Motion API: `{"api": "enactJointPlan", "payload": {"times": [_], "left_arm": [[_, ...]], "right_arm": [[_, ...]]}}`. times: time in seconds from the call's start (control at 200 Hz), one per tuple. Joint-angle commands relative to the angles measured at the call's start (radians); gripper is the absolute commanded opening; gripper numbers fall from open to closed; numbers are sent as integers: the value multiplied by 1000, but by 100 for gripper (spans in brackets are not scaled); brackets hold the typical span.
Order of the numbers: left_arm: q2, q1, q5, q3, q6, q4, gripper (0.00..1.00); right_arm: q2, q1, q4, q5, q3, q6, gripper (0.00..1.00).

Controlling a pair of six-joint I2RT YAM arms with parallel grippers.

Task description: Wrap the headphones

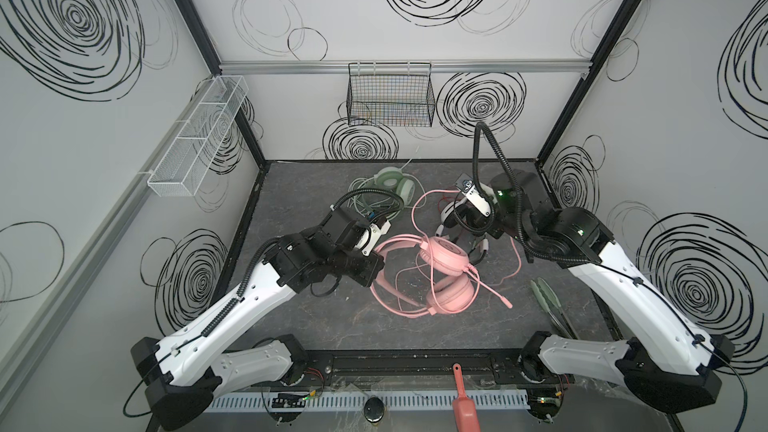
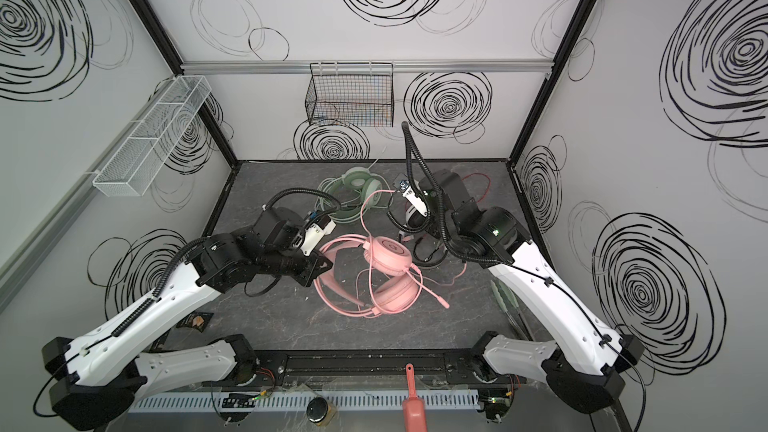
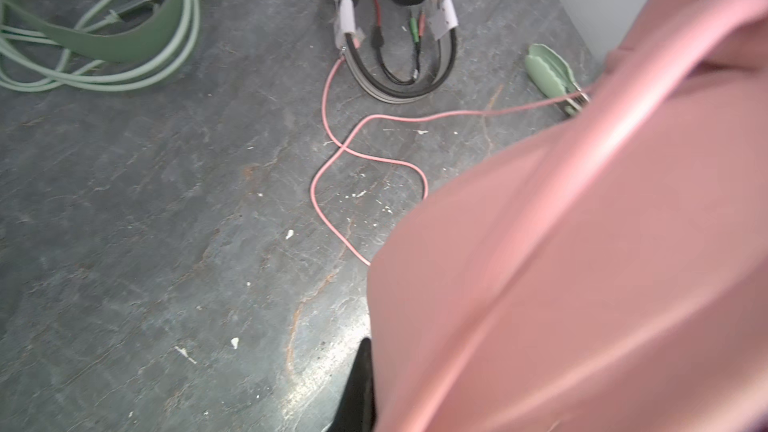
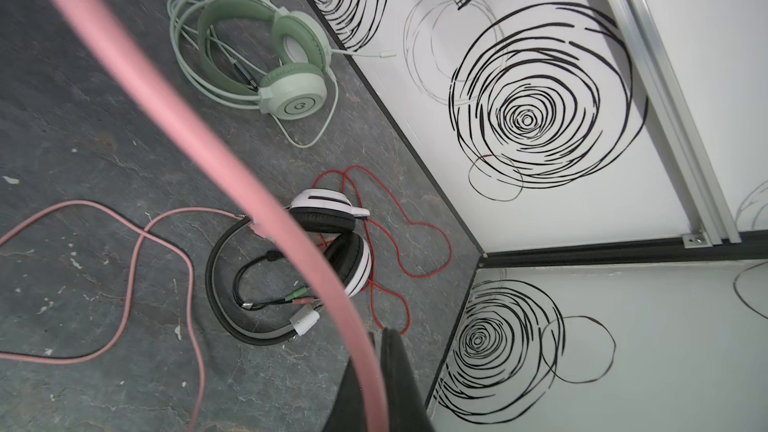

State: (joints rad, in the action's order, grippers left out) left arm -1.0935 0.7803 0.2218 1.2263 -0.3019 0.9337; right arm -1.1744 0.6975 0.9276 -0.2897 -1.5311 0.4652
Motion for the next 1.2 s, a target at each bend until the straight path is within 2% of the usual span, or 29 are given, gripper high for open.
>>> {"api": "enactJointPlan", "payload": {"times": [0.0, 0.09, 0.295, 0.42, 0.555, 0.775, 0.88, 1.051, 1.196], "left_arm": [[27, 15, 154, 31, 2, -118, 0], [31, 23, 201, 15, -7, -141, 0], [14, 52, 215, -5, -15, -157, 0], [-5, 105, 184, -5, -23, -171, 0], [-28, 156, 143, 14, -36, -177, 0], [-45, 208, 113, 35, -55, -187, 0], [-48, 224, 95, 46, -57, -176, 0], [-43, 251, 69, 68, -60, -154, 0], [-45, 281, 54, 79, -63, -148, 0]], "right_arm": [[29, -17, -76, 143, 27, 30, 0], [49, -23, -128, 183, 48, 34, 0], [49, -30, -236, 242, 57, 38, 0], [12, -49, -316, 310, 24, 49, 0], [-98, -85, -311, 400, -54, 52, 0], [-157, -124, -423, 475, -3, 24, 0], [-182, -168, -466, 488, 12, 1, 0], [-263, -332, -559, 590, 24, -68, 0], [-391, -353, -530, 631, -84, -109, 0]]}}
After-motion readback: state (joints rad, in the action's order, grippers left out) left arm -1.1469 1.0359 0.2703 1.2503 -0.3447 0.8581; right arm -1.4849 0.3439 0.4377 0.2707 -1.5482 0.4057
